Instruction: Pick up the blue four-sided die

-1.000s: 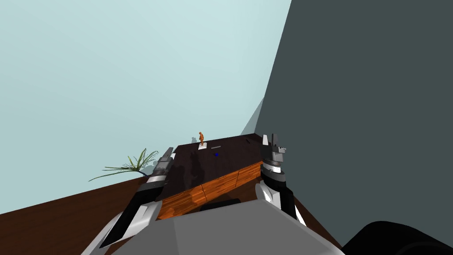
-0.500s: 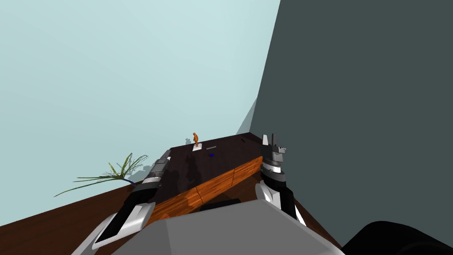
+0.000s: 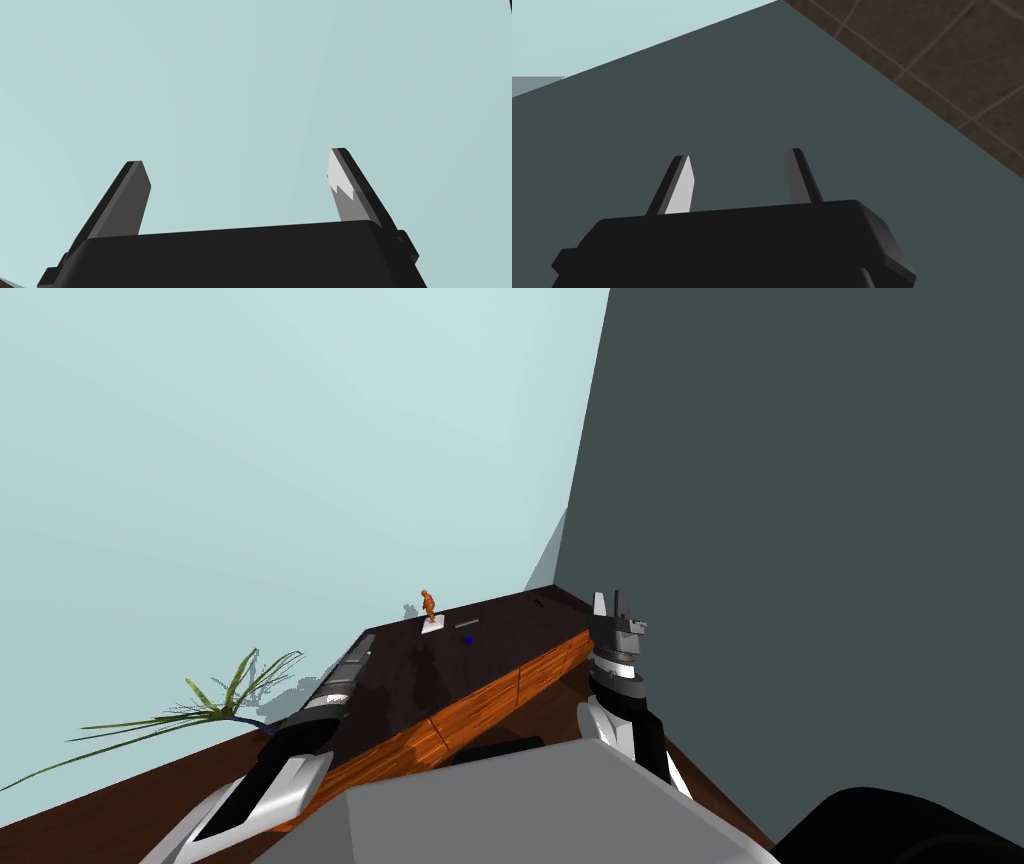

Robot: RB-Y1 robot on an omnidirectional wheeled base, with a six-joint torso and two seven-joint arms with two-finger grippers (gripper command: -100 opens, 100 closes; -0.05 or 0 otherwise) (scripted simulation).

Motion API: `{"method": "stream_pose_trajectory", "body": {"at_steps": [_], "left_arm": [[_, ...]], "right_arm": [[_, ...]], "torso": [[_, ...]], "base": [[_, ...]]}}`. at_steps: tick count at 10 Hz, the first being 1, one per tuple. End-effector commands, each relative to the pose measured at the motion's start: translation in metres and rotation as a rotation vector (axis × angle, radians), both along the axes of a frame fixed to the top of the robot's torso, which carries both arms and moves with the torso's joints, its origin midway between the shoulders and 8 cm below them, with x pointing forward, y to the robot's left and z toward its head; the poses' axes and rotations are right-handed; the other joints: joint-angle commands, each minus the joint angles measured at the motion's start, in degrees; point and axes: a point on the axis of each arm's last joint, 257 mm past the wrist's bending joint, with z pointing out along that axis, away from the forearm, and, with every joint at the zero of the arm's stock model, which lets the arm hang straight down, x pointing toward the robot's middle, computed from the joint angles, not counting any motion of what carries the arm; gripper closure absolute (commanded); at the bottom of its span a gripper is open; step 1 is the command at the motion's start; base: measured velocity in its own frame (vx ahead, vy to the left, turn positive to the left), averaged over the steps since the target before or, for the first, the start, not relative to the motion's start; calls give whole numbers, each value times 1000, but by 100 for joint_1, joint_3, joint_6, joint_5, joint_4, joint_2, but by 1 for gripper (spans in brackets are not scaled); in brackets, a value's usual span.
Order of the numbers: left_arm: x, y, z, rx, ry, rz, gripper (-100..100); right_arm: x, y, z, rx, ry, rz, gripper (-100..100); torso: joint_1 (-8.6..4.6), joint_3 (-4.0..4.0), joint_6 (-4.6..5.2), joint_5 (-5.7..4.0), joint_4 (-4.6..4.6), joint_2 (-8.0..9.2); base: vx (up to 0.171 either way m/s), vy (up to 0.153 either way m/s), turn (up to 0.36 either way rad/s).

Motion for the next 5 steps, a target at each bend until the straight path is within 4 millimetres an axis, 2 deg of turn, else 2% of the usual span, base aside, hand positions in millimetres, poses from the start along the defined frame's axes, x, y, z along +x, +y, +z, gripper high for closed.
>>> {"method": "stream_pose_trajectory", "body": {"at_steps": [1, 2, 3, 4, 5], "left_arm": [[3, 24, -5, 37, 29, 36, -100], [1, 29, -17, 31, 53, 47, -100], [0, 50, -22, 60, 80, 81, -100], [-3, 55, -33, 54, 102, 92, -100], [-5, 74, -35, 82, 125, 125, -100]], "right_arm": [[0, 0, 0, 0, 0, 0, 0], [0, 0, 0, 0, 0, 0, 0], [0, 0, 0, 0, 0, 0, 0], [0, 0, 0, 0, 0, 0, 0], [0, 0, 0, 0, 0, 0, 0]], "torso": [[0, 0, 0, 0, 0, 0], [-5, -2, 5, -1, 0, -5], [-1, -4, 1, 0, -1, -7], [-2, -5, 4, -1, -1, -9], [3, -3, 0, 0, -1, -5]], "base": [[0, -64, -206], [7, -50, -117], [8, -56, -220], [1, -39, -136], [0, -50, -276]]}}
